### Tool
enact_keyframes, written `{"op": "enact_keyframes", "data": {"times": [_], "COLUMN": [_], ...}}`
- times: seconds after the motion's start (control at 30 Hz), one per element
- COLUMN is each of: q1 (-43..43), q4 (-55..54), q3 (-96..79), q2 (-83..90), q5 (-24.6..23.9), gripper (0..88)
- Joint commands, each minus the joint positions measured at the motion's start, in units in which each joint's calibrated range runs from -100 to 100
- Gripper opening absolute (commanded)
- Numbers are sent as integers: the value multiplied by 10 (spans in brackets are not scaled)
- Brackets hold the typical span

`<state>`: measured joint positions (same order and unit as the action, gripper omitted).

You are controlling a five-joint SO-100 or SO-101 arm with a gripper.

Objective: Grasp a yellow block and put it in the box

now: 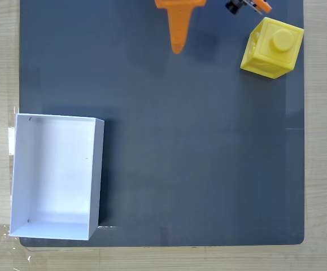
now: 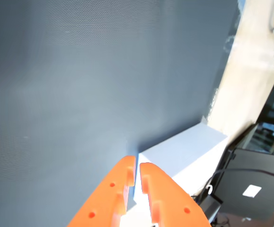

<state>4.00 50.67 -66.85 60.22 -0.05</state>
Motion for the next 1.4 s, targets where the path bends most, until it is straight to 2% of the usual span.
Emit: {"op": "enact_keyframes", "data": {"times": [0.0, 0.1, 0.33, 0.6, 0.83, 0.93, 1.13, 1.2, 1.27, 1.37], "q1": [-7, -41, -181, -316, -327, -325, -310, -311, -316, -317], "q4": [-9, 40, 265, 442, 488, 487, 487, 486, 486, 486], "q3": [163, 294, 559, 674, 673, 674, 674, 673, 665, 664], "q2": [-137, -228, -379, -453, -484, -501, -508, -509, -510, -523], "q5": [2, 2, 8, 127, 221, 246, 247, 247, 248, 247], "gripper": [18, 18, 18, 19, 27, 122, 477, 557, 589, 587]}}
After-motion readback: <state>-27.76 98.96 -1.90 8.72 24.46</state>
